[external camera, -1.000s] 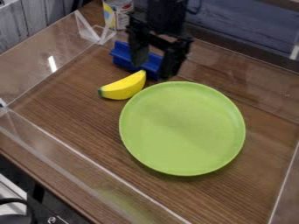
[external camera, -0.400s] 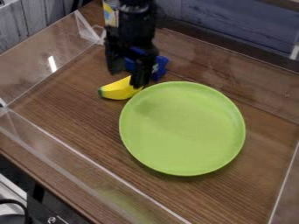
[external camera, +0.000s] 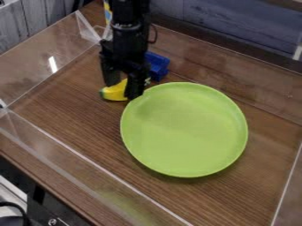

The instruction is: Put the banana in the green plate

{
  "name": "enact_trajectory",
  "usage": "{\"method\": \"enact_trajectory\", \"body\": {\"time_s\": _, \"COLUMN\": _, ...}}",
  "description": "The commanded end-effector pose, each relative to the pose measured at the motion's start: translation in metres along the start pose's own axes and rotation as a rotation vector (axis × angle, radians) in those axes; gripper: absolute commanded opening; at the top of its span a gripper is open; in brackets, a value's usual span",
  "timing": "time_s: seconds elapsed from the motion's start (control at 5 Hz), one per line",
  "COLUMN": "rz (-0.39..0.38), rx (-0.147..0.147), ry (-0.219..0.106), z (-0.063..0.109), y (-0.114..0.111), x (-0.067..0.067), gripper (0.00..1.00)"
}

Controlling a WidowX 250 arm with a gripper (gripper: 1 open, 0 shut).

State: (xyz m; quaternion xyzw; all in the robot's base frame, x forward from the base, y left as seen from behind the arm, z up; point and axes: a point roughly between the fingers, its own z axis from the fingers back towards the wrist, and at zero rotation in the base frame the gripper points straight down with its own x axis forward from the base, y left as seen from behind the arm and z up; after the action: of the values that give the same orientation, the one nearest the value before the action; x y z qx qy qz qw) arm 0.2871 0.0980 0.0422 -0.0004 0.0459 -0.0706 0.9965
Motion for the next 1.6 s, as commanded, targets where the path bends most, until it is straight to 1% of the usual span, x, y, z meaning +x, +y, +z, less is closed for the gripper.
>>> {"method": "enact_trajectory", "body": {"time_s": 0.0, "rz": 0.008, "rx": 0.003, "ry": -0.033, "z": 0.001, "y": 0.006, "x": 0.003, "gripper": 1.0}}
{"method": "enact_trajectory", "body": {"time_s": 0.2, "rz": 0.01, "rx": -0.005, "ry": -0.04, "z": -0.002, "y": 0.006, "x": 0.006, "gripper": 0.0}}
{"method": "enact_trajectory", "body": {"time_s": 0.4, "rz": 0.01, "rx": -0.01, "ry": -0.045, "z": -0.002, "y": 0.006, "x": 0.007, "gripper": 0.0}}
{"method": "enact_trajectory", "body": {"time_s": 0.8, "rz": 0.002, "rx": -0.021, "ry": -0.069, "z": 0.01, "y": -0.004, "x": 0.018, "gripper": 0.0}}
{"method": "enact_trajectory", "body": {"time_s": 1.2, "rz": 0.001, "rx": -0.027, "ry": -0.096, "z": 0.021, "y": -0.008, "x": 0.025, "gripper": 0.0}}
{"method": "enact_trajectory", "body": {"time_s": 1.4, "rz": 0.0, "rx": -0.03, "ry": -0.104, "z": 0.023, "y": -0.008, "x": 0.028, "gripper": 0.0}}
